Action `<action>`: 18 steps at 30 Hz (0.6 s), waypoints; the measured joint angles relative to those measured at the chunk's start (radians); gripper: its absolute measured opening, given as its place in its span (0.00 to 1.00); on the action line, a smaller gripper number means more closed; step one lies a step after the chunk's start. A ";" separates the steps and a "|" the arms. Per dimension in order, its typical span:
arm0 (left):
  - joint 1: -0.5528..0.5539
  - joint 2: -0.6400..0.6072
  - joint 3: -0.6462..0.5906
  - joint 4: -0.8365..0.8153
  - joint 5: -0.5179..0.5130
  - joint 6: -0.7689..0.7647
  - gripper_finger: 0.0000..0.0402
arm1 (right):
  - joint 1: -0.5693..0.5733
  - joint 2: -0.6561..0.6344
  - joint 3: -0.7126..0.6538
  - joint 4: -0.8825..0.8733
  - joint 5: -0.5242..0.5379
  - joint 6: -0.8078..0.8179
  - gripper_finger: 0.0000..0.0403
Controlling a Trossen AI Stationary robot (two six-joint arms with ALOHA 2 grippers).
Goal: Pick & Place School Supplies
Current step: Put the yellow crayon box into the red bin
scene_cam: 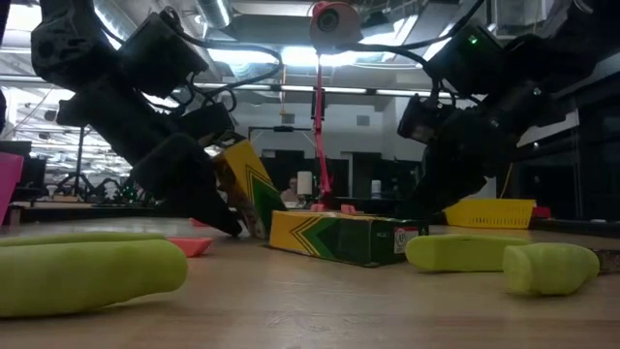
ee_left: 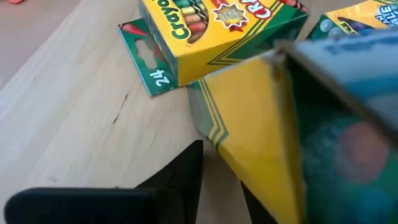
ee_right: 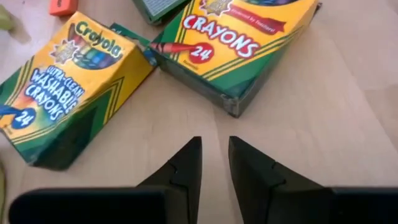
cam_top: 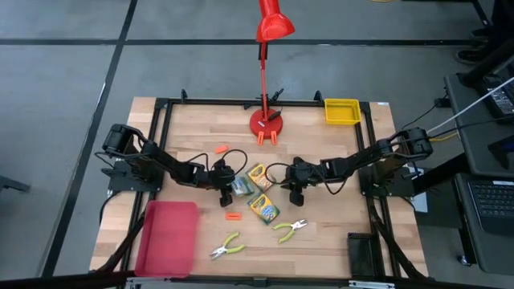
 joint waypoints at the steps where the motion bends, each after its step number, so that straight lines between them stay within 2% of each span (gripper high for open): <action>1: 0.000 0.000 0.000 0.000 0.000 -0.002 0.24 | 0.000 0.000 0.000 0.002 0.000 0.000 0.21; 18: 0.000 -0.033 -0.002 -0.045 -0.002 -0.044 0.24 | 0.040 0.000 0.081 0.010 -0.004 0.027 0.21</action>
